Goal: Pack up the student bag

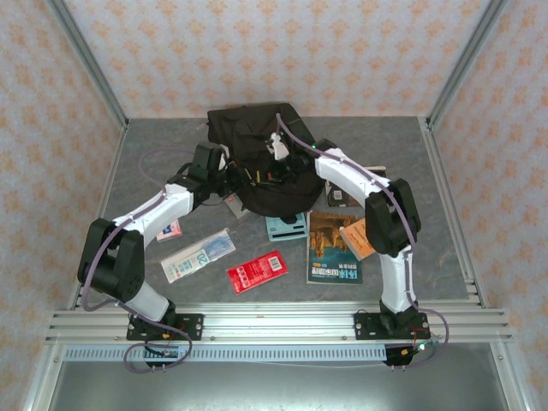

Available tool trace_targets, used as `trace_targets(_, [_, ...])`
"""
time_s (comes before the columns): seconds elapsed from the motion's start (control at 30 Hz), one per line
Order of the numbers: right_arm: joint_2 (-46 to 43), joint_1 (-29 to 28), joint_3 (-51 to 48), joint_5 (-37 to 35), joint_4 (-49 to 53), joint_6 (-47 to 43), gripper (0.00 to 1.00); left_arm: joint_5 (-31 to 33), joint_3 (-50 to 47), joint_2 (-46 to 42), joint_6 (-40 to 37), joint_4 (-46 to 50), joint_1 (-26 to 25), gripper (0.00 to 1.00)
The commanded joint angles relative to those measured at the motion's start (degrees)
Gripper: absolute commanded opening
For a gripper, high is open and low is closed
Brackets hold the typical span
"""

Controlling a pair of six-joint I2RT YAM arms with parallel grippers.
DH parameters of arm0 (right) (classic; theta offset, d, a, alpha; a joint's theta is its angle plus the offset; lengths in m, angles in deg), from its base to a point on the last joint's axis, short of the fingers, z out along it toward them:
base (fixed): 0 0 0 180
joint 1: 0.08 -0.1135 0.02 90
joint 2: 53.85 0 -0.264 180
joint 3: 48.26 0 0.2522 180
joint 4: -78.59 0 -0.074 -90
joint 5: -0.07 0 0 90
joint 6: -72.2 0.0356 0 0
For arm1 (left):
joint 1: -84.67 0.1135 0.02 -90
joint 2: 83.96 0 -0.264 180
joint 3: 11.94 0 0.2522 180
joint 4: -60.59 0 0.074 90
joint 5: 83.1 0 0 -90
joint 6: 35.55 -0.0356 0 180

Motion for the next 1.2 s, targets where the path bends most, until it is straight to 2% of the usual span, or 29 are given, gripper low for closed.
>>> trace_targets(0.0, [-3.5, 3.8, -5.8, 9.3, -15.3, 8.5, 0.00, 1.1, -0.9, -4.2, -1.4, -5.7, -0.2, 0.00])
trace_targets(0.17, [-4.4, 5.8, -11.6, 13.5, -31.6, 19.7, 0.00, 1.5, -1.3, -5.3, -1.8, -5.6, -0.2, 0.00])
trace_targets(0.27, [-5.1, 6.8, -12.9, 14.8, -37.4, 23.8, 0.00, 2.2, -1.1, -6.2, -2.5, -3.6, -0.2, 0.00])
trace_targets(0.37, [-5.3, 6.7, -10.7, 14.3, -31.3, 19.0, 0.00, 2.6, -1.1, -7.2, -2.9, -1.8, -0.1, 0.00])
trace_targets(0.43, [-5.7, 5.8, -8.0, 11.3, -21.7, 11.4, 0.00, 1.1, -0.7, -7.2, -2.7, -1.5, -0.2, 0.10])
trace_targets(0.53, [-6.0, 4.1, -5.2, 7.3, -12.7, 4.5, 0.00, -2.4, 0.6, -6.0, -2.2, -0.9, -0.2, 0.17])
trace_targets(0.73, [-6.7, 3.3, -4.8, 2.8, -10.0, 2.4, 0.00, -6.5, 0.3, -4.7, -0.3, -1.8, -0.3, 0.24])
trace_targets(1.03, [-5.7, 2.4, -3.4, 2.2, -9.6, 2.8, 0.00, -8.4, 0.2, -3.7, -1.4, -0.4, -2.3, 0.32])
trace_targets(1.17, [-5.9, 1.7, -2.6, 1.1, -8.0, 2.0, 0.00, -4.9, 1.0, -3.3, -2.0, 3.2, -2.3, 0.48])
